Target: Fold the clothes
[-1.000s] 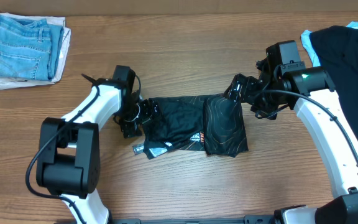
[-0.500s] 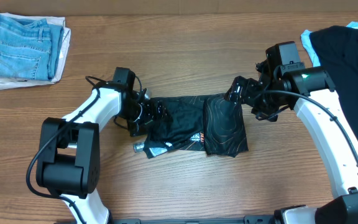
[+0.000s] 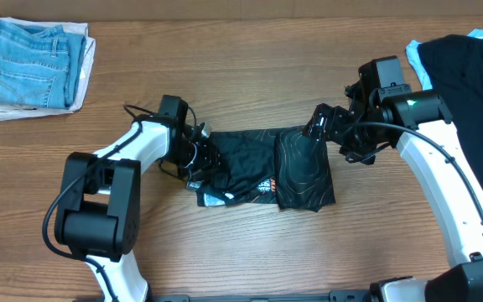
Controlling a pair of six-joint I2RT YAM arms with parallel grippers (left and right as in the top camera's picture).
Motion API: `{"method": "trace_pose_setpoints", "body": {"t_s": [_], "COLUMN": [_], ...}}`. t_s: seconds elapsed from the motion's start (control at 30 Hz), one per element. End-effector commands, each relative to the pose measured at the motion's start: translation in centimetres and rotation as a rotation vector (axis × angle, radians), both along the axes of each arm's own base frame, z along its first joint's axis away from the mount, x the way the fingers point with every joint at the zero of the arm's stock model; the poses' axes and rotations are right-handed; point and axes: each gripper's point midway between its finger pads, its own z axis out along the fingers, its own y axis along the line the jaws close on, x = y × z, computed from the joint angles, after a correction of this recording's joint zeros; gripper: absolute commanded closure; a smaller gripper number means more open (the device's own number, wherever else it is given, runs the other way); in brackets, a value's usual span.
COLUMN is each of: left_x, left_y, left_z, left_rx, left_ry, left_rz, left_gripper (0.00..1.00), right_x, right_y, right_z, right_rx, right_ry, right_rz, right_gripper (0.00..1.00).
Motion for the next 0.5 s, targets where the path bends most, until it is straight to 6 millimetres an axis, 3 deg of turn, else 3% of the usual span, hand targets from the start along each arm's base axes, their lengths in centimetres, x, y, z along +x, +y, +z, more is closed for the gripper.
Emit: {"method": "trace_pose_setpoints", "body": {"t_s": [0.0,0.1,0.33,0.47], "left_x": [-2.2,-2.1,-2.4,-2.9], "left_y": [2.5,2.7,5.6,9.3], "left_z": [-5.3,-5.4,-6.1,-6.1], "left_rx": [0.194,0.206,0.342,0.411], "left_ry": [0.064,0.056,0.09,0.155], "left_rz": [-0.032,-0.032,0.007,0.078], "left_gripper": [0.73,0.96,0.96,0.96], "right_x": [0.5,0.5,0.5,0.4], "right_y": [-0.2,-0.2,-0.2,-0.3], "right_z": [1.3,1.3,1.3,1.3], "right_rx": [-0.005,-0.005,-0.005,-0.005], "right_ry": [-0.048,-0.047,-0.046,-0.045], "right_rz": [0.002,0.002,0.002,0.002], "right_gripper": [0.0,0.0,0.0,0.0]}}
